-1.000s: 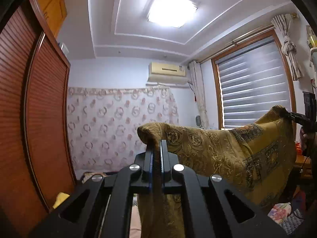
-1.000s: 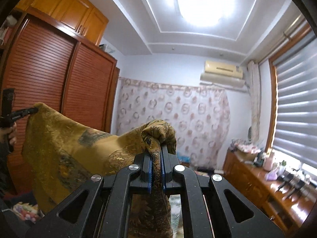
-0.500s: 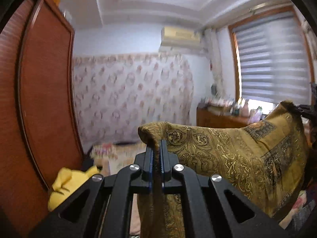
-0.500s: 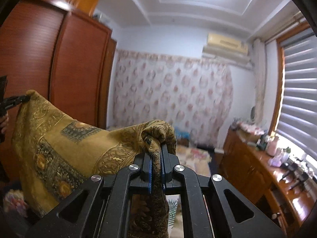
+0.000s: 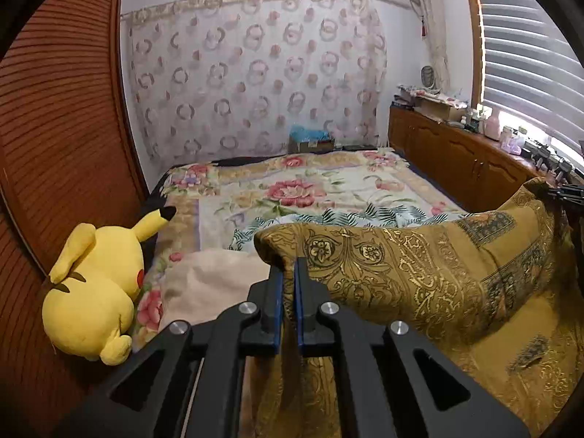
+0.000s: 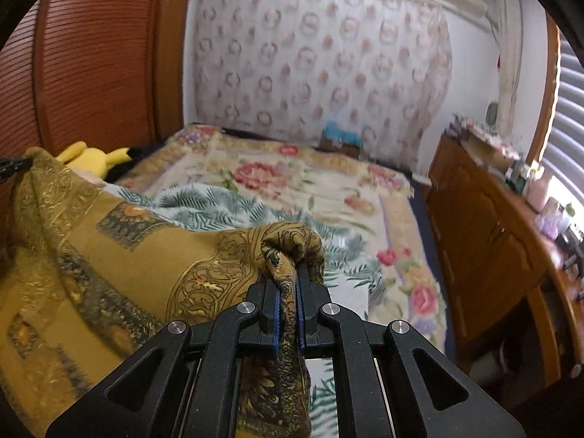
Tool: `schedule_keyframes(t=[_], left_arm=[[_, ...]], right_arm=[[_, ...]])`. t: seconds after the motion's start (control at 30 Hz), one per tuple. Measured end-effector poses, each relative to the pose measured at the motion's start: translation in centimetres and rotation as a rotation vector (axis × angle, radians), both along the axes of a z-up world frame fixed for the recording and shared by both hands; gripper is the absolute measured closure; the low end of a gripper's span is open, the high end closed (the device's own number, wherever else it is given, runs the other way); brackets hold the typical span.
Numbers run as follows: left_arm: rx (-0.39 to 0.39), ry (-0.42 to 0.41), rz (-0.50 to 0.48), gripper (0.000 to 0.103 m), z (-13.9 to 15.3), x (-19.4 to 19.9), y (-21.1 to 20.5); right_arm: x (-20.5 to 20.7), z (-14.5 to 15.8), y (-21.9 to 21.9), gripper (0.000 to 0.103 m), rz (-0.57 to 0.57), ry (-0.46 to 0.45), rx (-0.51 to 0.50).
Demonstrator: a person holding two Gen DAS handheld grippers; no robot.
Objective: Fold small clothes
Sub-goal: 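Lower the lifted shirt onto the bed and open both grippers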
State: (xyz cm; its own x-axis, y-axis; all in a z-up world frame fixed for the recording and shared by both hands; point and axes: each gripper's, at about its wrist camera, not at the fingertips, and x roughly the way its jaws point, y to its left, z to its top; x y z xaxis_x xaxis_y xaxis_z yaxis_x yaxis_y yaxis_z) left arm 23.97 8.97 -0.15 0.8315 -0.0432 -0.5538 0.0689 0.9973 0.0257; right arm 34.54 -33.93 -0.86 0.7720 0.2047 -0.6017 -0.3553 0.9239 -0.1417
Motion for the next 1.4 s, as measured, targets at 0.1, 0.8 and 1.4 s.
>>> schedule_keyframes(t=[0.1, 0.8, 1.4], left_arm=[[0.007, 0.015, 0.008, 0.099, 0.0, 1.2, 0.0], [-0.043, 0.182, -0.041, 0.048, -4.9, -7.2, 0.6], [-0.022, 0.315, -0.07, 0.047, -9.4, -9.7, -0.8]], right_arm=[[1.2, -0.9, -0.6, 0.098, -0.02, 0.019, 0.014], [-8.2, -1.4, -3.0, 0.059, -0.09, 0.089, 0.094], [-12.7, -7.4, -5.2, 0.059, -0.192, 0.253, 0.103]])
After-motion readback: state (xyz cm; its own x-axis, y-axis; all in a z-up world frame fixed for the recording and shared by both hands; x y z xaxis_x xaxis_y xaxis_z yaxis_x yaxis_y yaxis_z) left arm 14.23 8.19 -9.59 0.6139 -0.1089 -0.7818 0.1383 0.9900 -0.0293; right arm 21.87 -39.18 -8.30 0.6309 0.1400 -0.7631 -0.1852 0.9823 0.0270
